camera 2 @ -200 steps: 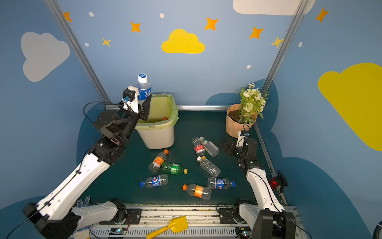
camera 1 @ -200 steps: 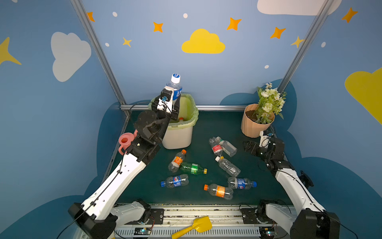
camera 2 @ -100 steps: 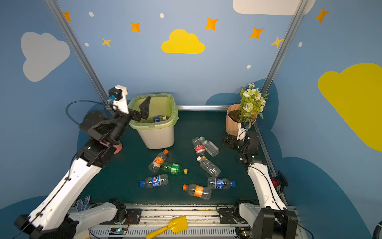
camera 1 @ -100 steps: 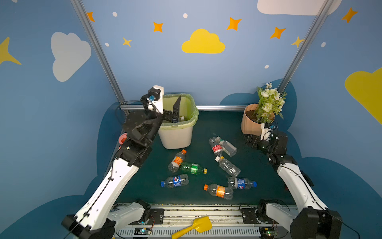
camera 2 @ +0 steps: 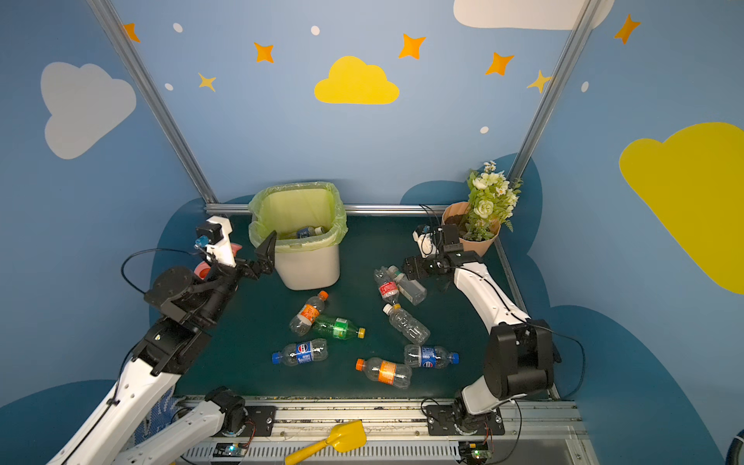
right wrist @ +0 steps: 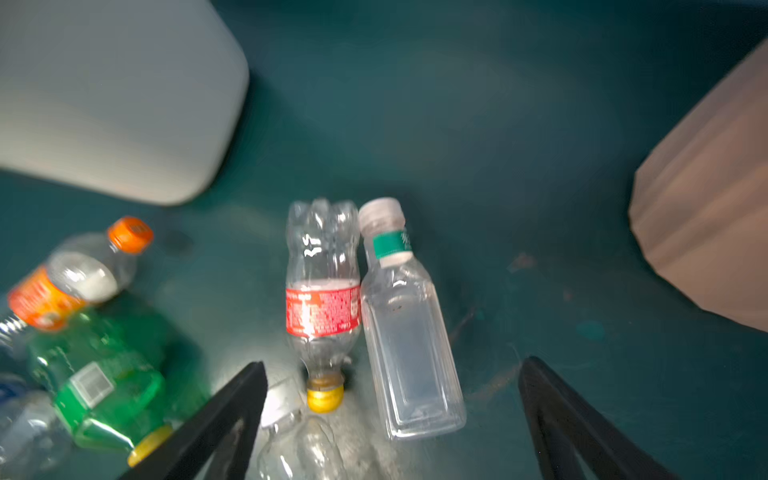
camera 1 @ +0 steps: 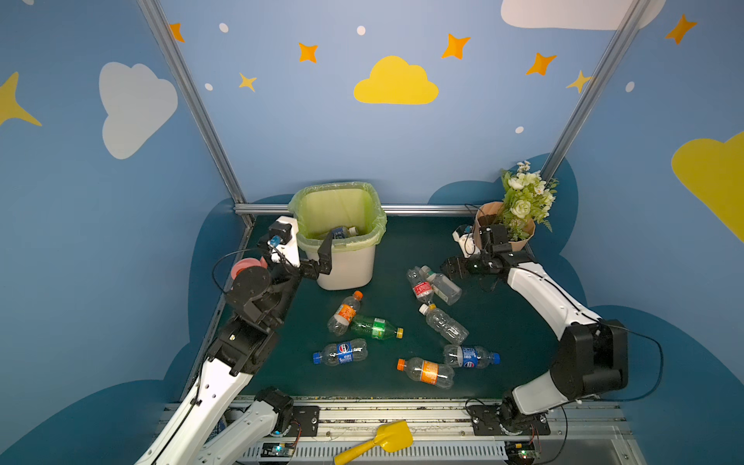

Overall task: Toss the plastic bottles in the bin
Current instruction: 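Withdraw the left gripper while the right gripper grasps a green-labelled clear bottle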

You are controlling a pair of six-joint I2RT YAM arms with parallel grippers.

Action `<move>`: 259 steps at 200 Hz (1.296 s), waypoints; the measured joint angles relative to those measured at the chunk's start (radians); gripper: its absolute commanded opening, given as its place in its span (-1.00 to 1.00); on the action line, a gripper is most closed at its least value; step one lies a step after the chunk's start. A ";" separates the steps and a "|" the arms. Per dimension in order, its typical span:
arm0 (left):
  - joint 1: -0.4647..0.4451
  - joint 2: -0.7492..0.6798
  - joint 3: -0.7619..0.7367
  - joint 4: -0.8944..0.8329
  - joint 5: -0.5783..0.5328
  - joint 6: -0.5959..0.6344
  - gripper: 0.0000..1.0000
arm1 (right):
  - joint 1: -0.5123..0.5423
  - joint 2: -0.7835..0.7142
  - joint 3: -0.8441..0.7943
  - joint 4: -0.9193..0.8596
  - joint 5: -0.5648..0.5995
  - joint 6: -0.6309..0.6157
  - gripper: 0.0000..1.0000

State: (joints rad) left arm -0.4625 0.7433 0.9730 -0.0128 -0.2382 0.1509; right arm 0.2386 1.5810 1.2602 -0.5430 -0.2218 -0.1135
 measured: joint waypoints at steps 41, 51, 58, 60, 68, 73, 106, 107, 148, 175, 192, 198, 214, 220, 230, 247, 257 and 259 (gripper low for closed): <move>0.006 -0.198 -0.088 -0.055 -0.188 -0.060 1.00 | 0.031 0.137 0.113 -0.174 0.067 -0.082 0.88; 0.011 -0.239 -0.117 -0.060 -0.223 -0.072 1.00 | 0.036 0.156 0.124 -0.203 0.080 -0.095 0.86; 0.014 -0.259 -0.137 -0.065 -0.242 -0.082 1.00 | 0.041 0.170 0.134 -0.226 0.089 -0.105 0.84; 0.014 -0.265 -0.142 -0.067 -0.248 -0.084 1.00 | 0.043 0.175 0.137 -0.232 0.090 -0.108 0.83; 0.016 -0.282 -0.161 -0.076 -0.264 -0.091 1.00 | 0.050 0.194 0.152 -0.257 0.100 -0.118 0.81; 0.018 -0.292 -0.174 -0.086 -0.273 -0.097 1.00 | 0.055 0.207 0.164 -0.272 0.106 -0.125 0.80; 0.022 -0.324 -0.211 -0.143 -0.307 -0.122 1.00 | 0.080 0.298 0.236 -0.349 0.144 -0.159 0.75; 0.022 -0.325 -0.211 -0.145 -0.309 -0.123 1.00 | 0.081 0.301 0.239 -0.352 0.145 -0.161 0.74; 0.024 -0.352 -0.212 -0.175 -0.321 -0.137 1.00 | 0.097 0.376 0.280 -0.406 0.192 -0.206 0.74; 0.024 -0.356 -0.212 -0.185 -0.325 -0.142 1.00 | 0.097 0.414 0.306 -0.419 0.212 -0.225 0.72; 0.026 -0.356 -0.212 -0.193 -0.325 -0.142 1.00 | 0.097 0.437 0.321 -0.422 0.223 -0.232 0.69; 0.026 -0.356 -0.212 -0.196 -0.325 -0.143 1.00 | 0.097 0.447 0.327 -0.423 0.225 -0.235 0.66; 0.026 -0.355 -0.212 -0.203 -0.325 -0.144 1.00 | 0.097 0.475 0.341 -0.428 0.230 -0.242 0.59; 0.026 -0.355 -0.212 -0.204 -0.325 -0.144 1.00 | 0.097 0.484 0.346 -0.430 0.231 -0.242 0.57; 0.026 -0.355 -0.212 -0.208 -0.325 -0.145 1.00 | 0.097 0.502 0.358 -0.435 0.233 -0.244 0.54; 0.026 -0.355 -0.212 -0.214 -0.325 -0.145 1.00 | 0.097 0.528 0.372 -0.439 0.237 -0.247 0.46; 0.026 -0.355 -0.212 -0.216 -0.325 -0.144 1.00 | 0.097 0.536 0.375 -0.440 0.237 -0.248 0.38; 0.026 -0.355 -0.212 -0.217 -0.325 -0.145 1.00 | 0.098 0.537 0.375 -0.441 0.237 -0.248 0.37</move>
State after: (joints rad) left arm -0.4366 0.3882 0.7605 -0.2295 -0.5629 0.0063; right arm 0.3363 2.1178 1.6356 -0.9844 0.0151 -0.3611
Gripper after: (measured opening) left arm 0.998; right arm 0.723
